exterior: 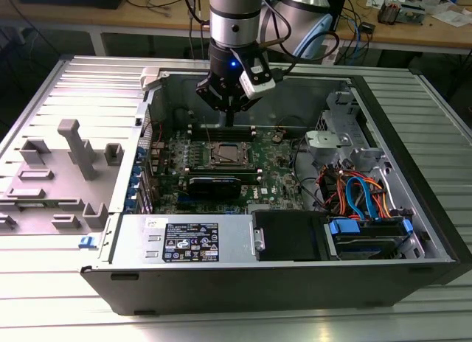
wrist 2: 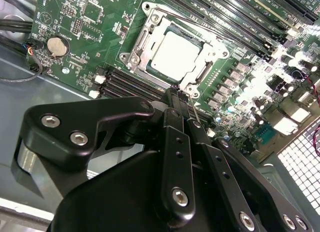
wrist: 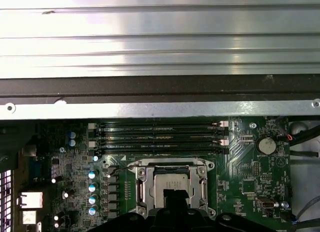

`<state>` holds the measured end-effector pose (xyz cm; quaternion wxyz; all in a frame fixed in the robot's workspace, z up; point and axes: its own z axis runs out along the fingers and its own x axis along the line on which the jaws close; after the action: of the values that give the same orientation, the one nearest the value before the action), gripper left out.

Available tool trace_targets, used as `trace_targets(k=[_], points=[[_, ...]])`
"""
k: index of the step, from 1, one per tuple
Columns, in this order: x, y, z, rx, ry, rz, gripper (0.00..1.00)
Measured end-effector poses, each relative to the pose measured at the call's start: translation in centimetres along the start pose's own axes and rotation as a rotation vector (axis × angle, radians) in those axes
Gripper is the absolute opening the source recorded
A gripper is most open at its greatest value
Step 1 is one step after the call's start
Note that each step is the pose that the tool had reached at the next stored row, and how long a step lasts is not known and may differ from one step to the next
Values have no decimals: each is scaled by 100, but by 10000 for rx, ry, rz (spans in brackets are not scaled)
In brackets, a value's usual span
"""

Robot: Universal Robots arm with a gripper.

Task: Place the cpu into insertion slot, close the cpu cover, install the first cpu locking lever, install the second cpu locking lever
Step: 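Install the first cpu locking lever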

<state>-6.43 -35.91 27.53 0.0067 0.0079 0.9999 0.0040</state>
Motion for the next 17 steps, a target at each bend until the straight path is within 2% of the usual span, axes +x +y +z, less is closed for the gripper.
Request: trace_targets(k=[6, 10, 11, 13, 17], points=[[24, -1, 2, -2, -1, -4, 11], [104, -2, 3, -2, 0, -3, 11], [171, -3, 4, -2, 0, -5, 11], [224, -3, 4, -2, 0, -2, 11], [245, -4, 4, -7, 2, -6, 11]])
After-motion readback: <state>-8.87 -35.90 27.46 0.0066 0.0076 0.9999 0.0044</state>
